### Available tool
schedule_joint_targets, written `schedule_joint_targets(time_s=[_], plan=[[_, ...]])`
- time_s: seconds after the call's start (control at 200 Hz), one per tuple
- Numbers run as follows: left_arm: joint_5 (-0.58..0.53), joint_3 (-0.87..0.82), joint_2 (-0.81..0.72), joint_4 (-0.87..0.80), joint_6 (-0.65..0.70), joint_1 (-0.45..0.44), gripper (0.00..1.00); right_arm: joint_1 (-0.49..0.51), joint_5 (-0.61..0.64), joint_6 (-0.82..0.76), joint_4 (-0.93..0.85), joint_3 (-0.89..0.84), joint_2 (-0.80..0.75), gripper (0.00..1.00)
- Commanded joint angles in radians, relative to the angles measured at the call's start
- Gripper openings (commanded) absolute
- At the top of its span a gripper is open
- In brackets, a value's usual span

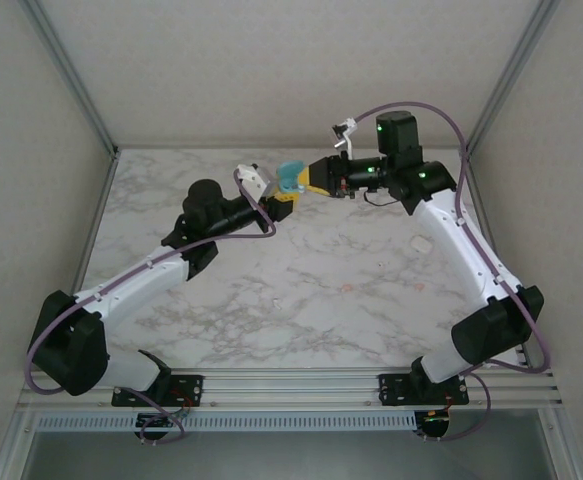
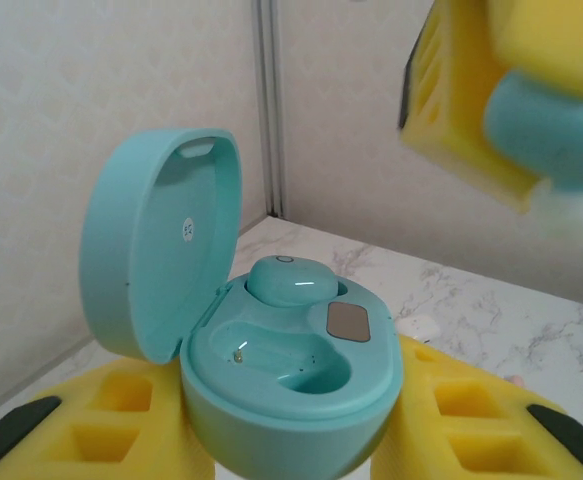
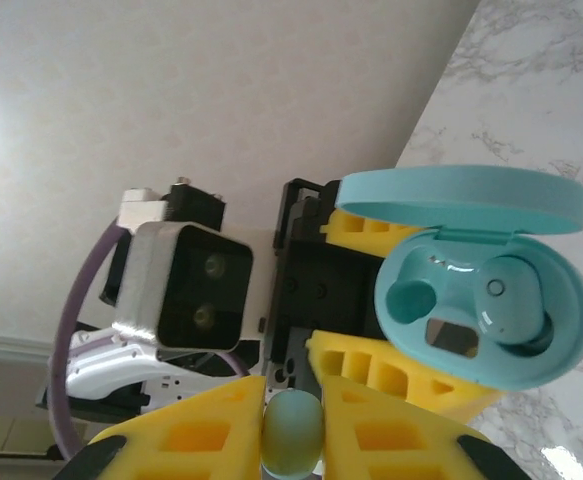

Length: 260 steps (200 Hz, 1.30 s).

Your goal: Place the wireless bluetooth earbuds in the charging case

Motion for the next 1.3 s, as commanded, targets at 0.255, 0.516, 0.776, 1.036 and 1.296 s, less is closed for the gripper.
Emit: schedule_joint_targets(time_s=[0.255,0.516,0.776,1.036,1.296], plan=[[0.039,0.052,0.016,0.030,0.007,-0.016,0.25,0.031,0.084,0.008,0.027,0.058,0.051,0.19],[0.034,0.058,0.021,0.022,0.010,-0.018,0.25,0.042,0.093,0.028,0.048,0.082,0.069,0.19],[0.031,0.061,0.016,0.032,-0.003,-0.020,0.25,0.063,0.186,-0.013,-0.015,0.097,0.091,0.20],[0.025,0.061,0.014,0.035,-0.003,-0.023,0.25,0.077,0.227,-0.033,-0.045,0.099,0.102,0.20],[0.024,0.064,0.016,0.035,-0.001,-0.024,0.24,0.096,0.331,-0.055,-0.078,0.110,0.100,0.20]])
